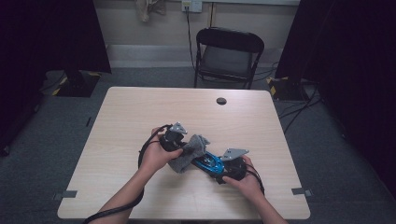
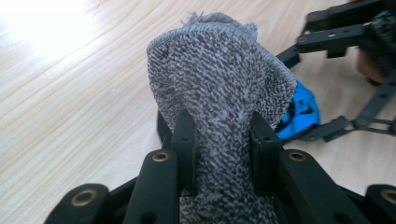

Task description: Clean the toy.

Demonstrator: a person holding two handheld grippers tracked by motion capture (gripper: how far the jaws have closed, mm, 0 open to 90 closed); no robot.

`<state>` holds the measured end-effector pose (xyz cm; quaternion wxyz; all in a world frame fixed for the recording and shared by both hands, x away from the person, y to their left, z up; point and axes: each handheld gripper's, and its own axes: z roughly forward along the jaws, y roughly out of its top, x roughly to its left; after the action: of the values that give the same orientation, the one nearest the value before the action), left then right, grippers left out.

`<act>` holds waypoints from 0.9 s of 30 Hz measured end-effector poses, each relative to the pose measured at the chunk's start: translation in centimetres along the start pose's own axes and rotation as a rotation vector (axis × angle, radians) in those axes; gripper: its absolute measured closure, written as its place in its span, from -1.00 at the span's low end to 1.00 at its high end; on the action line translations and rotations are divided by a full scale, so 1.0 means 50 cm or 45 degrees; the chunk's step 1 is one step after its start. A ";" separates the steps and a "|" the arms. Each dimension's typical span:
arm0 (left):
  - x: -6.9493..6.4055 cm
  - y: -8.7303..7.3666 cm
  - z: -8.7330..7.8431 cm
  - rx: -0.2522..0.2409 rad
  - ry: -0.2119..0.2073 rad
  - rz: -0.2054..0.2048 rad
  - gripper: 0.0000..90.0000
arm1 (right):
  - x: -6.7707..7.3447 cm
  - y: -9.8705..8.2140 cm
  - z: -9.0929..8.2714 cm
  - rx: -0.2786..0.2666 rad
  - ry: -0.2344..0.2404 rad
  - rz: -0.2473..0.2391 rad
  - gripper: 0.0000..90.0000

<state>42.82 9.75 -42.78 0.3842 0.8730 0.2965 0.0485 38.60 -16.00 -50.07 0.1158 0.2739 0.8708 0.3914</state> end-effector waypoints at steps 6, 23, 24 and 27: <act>-0.008 -0.013 -0.005 0.019 -0.040 0.005 0.55 | 0.003 0.002 -0.004 0.031 0.003 -0.022 -0.56; -0.057 -0.029 0.010 0.067 -0.112 0.098 0.55 | -0.049 0.025 -0.076 -0.039 -0.026 0.152 -0.25; -0.059 -0.029 0.013 0.067 -0.117 0.102 0.55 | -0.050 0.023 -0.071 -0.034 -0.028 0.163 -0.21; -0.067 -0.030 0.018 0.076 -0.142 0.115 0.55 | -0.052 0.018 -0.058 -0.037 -0.054 0.173 -0.11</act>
<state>39.63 8.09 -44.00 0.3712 0.8979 0.2363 0.0084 39.89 -18.80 -47.51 0.1115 0.3388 0.8418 0.4050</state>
